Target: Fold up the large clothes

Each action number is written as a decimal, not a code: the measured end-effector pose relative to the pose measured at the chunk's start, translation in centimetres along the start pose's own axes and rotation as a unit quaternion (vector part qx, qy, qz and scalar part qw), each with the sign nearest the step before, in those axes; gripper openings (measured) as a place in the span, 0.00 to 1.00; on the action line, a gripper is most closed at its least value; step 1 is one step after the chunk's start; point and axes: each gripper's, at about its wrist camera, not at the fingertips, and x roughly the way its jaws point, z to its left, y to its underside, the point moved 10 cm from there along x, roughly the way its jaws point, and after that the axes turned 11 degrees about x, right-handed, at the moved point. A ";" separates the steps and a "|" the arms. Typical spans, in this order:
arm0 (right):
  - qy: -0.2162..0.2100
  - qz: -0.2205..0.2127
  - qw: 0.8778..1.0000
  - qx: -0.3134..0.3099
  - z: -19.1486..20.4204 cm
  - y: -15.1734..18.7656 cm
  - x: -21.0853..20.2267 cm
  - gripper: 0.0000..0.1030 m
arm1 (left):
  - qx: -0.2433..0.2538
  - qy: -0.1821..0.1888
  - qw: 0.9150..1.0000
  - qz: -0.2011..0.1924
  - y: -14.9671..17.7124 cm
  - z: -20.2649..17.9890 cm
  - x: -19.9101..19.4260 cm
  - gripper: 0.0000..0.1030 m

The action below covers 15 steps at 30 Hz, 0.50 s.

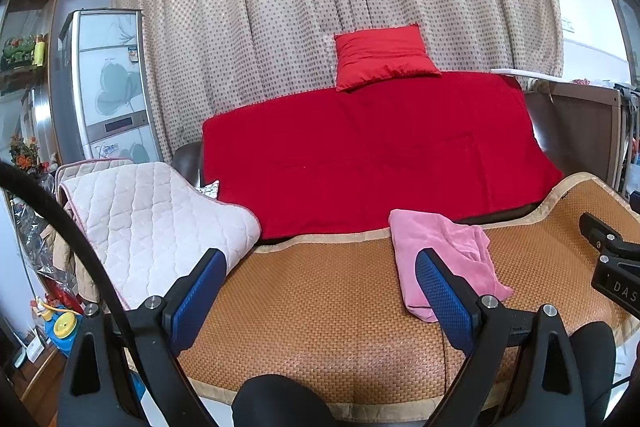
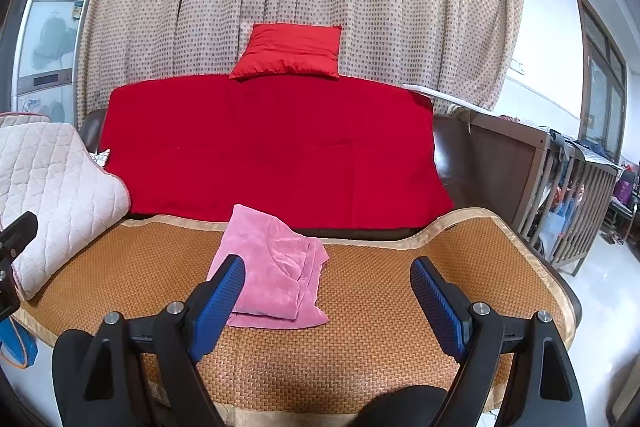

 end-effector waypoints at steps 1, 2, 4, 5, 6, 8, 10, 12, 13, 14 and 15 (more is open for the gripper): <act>0.000 0.000 1.000 0.001 -0.1 0.0 0.0 0.85 | 0.000 0.000 1.000 0.000 0.0 0.0 0.0 0.93; 0.001 0.000 1.000 0.001 -0.1 0.0 0.0 0.85 | 0.001 0.001 1.000 0.001 0.1 -0.1 0.1 0.93; 0.001 0.002 1.000 0.001 -0.1 0.1 0.1 0.85 | 0.000 0.002 1.000 0.003 0.2 -0.1 0.2 0.93; 0.001 0.002 1.000 0.000 0.0 0.1 0.1 0.85 | 0.000 0.002 1.000 0.003 0.2 0.0 0.2 0.93; 0.002 0.003 1.000 -0.001 0.0 0.2 0.1 0.85 | -0.001 0.002 1.000 0.003 0.2 0.0 0.2 0.93; 0.001 0.003 1.000 -0.002 0.1 0.3 0.1 0.85 | -0.002 0.002 1.000 0.002 0.2 0.0 0.1 0.93; 0.001 0.003 1.000 -0.002 0.2 0.3 0.1 0.85 | -0.001 0.003 1.000 0.002 0.2 0.0 0.1 0.93; 0.000 0.004 1.000 -0.002 0.3 0.4 0.2 0.85 | -0.002 0.005 1.000 0.004 0.3 0.0 0.3 0.93; -0.001 0.005 1.000 -0.002 0.3 0.4 0.3 0.85 | -0.002 0.006 1.000 0.004 0.3 0.0 0.4 0.93; 0.000 0.007 1.000 -0.003 0.4 0.5 0.4 0.85 | -0.003 0.007 1.000 0.005 0.5 0.0 0.5 0.93; 0.000 0.009 1.000 -0.004 0.4 0.6 0.5 0.85 | -0.003 0.009 1.000 0.006 0.6 -0.1 0.6 0.93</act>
